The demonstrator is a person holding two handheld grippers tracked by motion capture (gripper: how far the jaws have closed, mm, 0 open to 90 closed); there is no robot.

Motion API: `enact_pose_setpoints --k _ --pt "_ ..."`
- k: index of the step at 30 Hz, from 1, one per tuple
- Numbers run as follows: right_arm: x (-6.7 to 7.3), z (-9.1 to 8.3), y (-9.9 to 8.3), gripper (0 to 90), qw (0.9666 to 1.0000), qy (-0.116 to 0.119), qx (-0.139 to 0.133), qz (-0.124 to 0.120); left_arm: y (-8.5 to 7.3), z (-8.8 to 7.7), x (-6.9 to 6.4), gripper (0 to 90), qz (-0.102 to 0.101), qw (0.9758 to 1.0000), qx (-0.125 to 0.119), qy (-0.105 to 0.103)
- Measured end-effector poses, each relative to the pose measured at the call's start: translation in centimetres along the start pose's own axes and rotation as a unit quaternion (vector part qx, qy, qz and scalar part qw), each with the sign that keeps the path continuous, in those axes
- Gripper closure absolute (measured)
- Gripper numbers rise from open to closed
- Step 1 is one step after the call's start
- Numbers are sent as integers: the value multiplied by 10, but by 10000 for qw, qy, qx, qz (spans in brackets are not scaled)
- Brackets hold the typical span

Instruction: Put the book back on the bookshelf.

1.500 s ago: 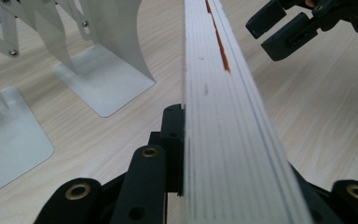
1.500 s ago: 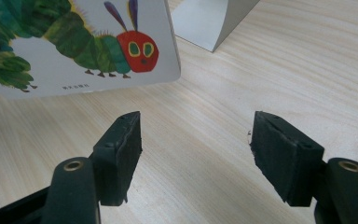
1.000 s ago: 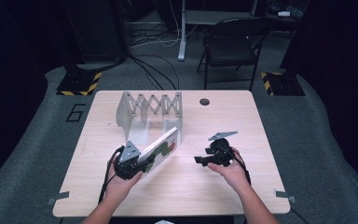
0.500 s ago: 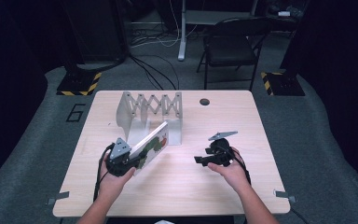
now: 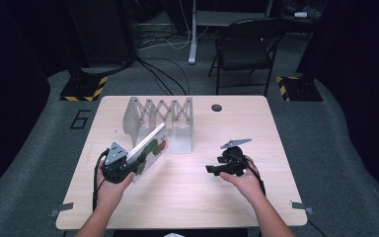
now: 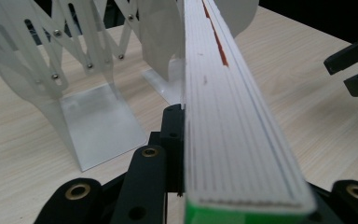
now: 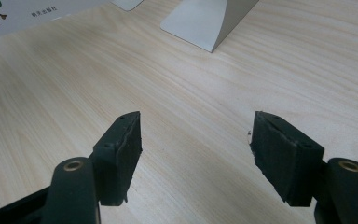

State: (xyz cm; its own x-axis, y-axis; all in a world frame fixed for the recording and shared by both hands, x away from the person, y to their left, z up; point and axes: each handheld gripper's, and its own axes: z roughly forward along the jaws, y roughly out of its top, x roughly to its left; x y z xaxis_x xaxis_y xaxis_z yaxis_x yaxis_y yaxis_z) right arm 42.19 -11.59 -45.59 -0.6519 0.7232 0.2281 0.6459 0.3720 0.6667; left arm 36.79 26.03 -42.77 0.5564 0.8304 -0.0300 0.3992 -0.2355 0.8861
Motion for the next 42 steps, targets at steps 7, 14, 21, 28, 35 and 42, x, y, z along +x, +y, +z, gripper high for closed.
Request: enact_pose_setpoints --k 7,14,21,28,35,42 --pt "0 0 0 332 10000 -4 6 4 -1 -2 6 755 -109 9999 -48 121" --pt "-1 0 0 332 10000 -6 4 23 -2 -4 12 755 -172 9996 -60 236" --pt "-1 0 0 332 10000 -7 8 39 -2 -7 17 755 -218 9993 -80 306" --pt "-1 0 0 333 10000 -5 15 42 -4 -11 24 755 -336 9982 -148 471" --pt "-2 0 0 333 10000 -5 0 21 -4 -11 29 755 -336 9977 -113 574" --pt "-2 -1 0 334 10000 0 12 36 -3 -5 33 755 -406 9960 -104 789"
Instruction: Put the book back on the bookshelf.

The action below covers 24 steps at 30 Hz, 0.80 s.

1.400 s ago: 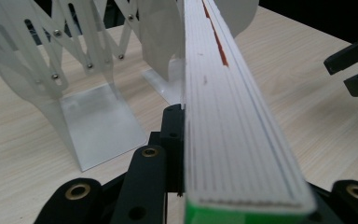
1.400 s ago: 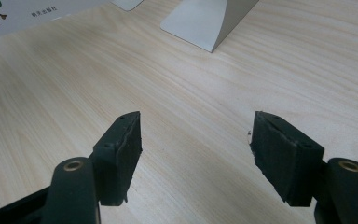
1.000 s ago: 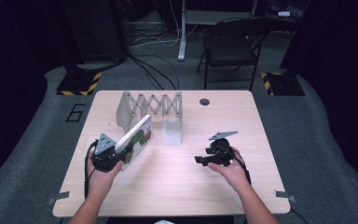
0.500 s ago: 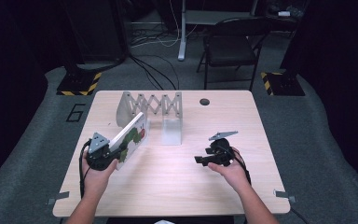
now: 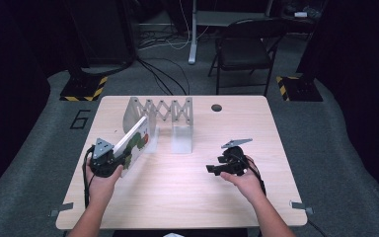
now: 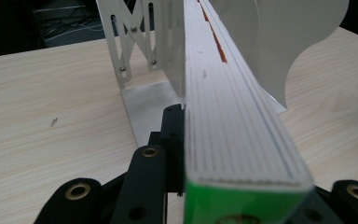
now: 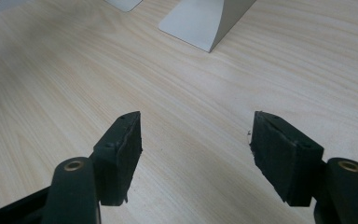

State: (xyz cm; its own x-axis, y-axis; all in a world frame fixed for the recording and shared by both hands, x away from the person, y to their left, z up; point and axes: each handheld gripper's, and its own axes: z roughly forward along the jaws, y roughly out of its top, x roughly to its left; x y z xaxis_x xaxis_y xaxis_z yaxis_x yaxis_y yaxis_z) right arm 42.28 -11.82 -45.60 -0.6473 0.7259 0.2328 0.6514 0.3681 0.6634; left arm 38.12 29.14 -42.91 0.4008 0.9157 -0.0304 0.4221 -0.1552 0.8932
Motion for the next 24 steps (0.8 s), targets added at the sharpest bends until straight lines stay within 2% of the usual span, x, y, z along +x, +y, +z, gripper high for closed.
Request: enact_pose_setpoints --k 4,12,20,24 --pt "0 0 0 334 10000 2 -1 -10 1 3 2 755 -63 9999 -24 143" --pt "1 0 0 334 10000 -1 19 50 8 12 3 755 -149 9995 -32 268" --pt "-2 0 -1 335 10000 1 -67 -41 19 25 0 755 -192 9988 -116 436" --pt "-2 -1 -1 335 10000 7 -64 -26 21 28 0 755 -195 9986 -83 480"
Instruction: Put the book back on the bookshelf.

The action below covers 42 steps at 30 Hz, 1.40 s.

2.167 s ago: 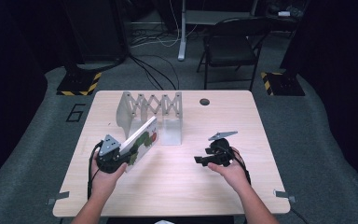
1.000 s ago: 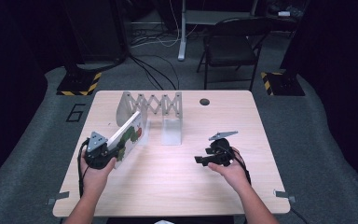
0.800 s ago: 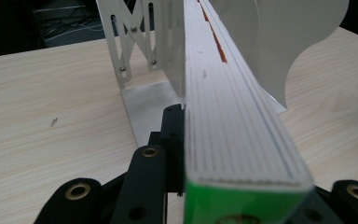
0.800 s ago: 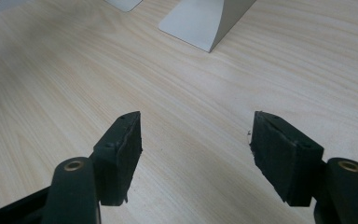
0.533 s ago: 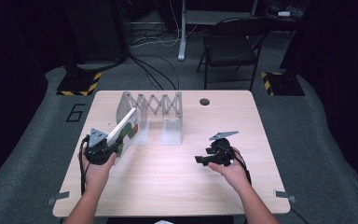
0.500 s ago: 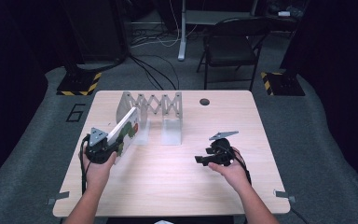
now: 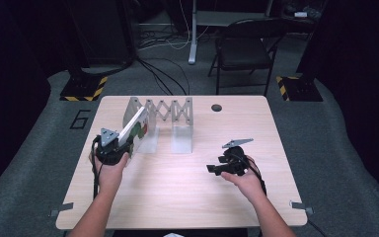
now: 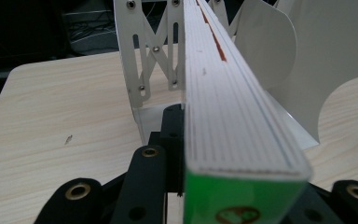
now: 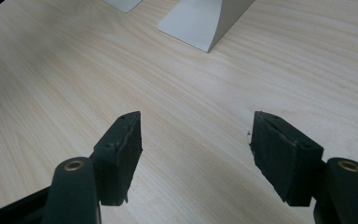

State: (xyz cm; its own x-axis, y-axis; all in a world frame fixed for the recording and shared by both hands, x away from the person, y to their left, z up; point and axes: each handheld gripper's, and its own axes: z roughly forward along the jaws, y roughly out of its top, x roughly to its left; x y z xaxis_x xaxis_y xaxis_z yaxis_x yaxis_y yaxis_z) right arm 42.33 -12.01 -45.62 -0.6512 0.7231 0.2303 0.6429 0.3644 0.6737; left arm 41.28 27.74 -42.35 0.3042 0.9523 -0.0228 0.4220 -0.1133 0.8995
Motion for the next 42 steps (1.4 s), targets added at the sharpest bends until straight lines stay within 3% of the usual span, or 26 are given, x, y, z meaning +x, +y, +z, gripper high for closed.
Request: enact_pose_setpoints --k 2,7,27,40,42 --pt "1 -1 0 335 10000 1 46 84 1 3 -1 755 31 10000 19 63" --pt "0 1 0 335 10000 -2 13 5 0 10 -1 755 54 9999 28 157" --pt "1 1 -1 335 10000 2 62 55 -5 37 4 755 -154 9993 156 294" --pt "-1 3 -1 336 10000 23 64 -14 -8 48 3 755 -96 9989 303 349" --pt "-1 3 -1 336 10000 24 81 17 -9 51 2 755 -139 9988 218 406"
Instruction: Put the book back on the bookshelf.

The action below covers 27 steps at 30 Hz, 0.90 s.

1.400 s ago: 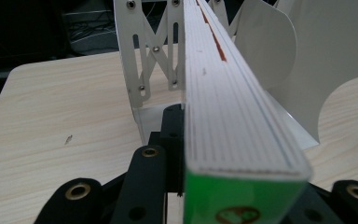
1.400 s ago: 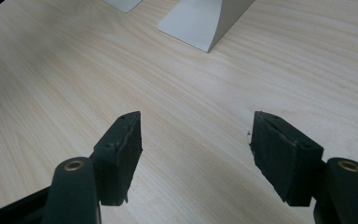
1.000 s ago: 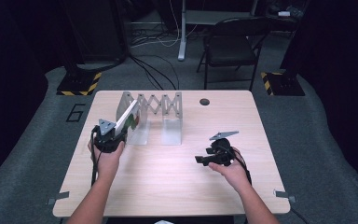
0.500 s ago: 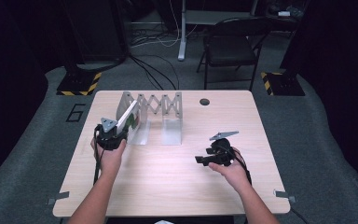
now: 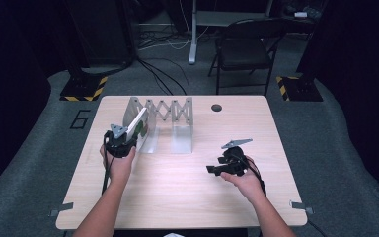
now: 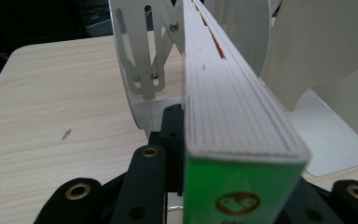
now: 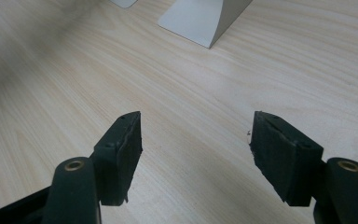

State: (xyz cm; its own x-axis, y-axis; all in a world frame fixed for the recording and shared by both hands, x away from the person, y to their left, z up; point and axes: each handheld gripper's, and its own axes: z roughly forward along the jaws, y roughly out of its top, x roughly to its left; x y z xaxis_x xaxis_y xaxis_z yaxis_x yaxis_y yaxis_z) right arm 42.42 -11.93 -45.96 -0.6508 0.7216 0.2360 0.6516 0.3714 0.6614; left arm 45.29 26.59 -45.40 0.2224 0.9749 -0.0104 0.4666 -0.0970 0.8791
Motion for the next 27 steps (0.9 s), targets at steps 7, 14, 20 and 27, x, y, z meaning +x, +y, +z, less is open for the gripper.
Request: enact_pose_setpoints --k 7,14,20,27 --pt "-1 0 0 336 10000 6 -39 -39 -2 1 -1 753 9 10000 51 11" --pt "0 0 0 336 10000 10 -22 -40 -11 5 -1 750 -26 9999 164 40" --pt "1 0 0 336 10000 14 -6 -20 -17 11 -3 746 67 9994 321 81" --pt "0 1 0 336 10000 25 -15 -34 -17 11 -3 739 57 9994 323 76"
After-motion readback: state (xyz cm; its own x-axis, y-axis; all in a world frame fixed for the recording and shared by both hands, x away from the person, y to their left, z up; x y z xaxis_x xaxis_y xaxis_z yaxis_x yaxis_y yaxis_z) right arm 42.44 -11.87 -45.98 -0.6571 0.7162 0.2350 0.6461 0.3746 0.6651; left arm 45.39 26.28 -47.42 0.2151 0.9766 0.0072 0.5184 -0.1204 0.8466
